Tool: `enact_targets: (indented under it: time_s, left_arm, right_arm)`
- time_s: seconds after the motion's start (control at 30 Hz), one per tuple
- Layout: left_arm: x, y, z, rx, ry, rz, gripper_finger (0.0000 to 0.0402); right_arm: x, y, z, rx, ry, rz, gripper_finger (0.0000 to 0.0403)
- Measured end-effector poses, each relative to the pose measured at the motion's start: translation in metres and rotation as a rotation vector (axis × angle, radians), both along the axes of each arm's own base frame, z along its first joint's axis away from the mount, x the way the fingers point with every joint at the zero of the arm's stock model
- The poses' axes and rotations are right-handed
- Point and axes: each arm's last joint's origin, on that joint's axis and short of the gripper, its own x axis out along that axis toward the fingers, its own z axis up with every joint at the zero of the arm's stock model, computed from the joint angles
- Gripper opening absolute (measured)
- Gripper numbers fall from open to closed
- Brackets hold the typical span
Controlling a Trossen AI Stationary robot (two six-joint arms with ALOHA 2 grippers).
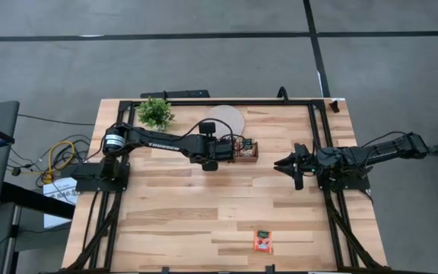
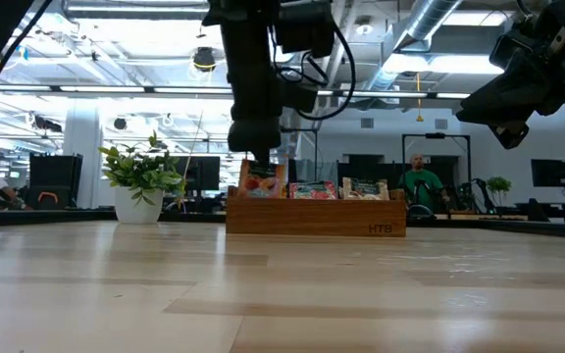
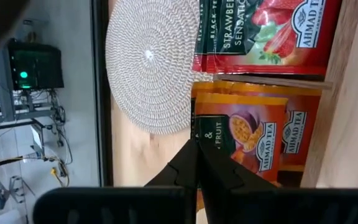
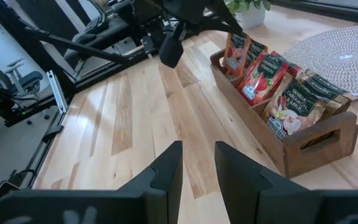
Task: Pick & Place Tea
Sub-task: Put the orange tea bag into the left section of the wooden organizer
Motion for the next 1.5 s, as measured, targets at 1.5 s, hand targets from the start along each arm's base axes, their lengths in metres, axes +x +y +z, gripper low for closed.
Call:
enact_targets:
  time_s: [1.5]
  left_arm:
    - [0.0029,0.0052,-0.0058,-0.137,-0.106,0.062,0.0]
  right_arm:
    - [0.0,0.0,0.0,0.0,0.0,0.0,0.0086]
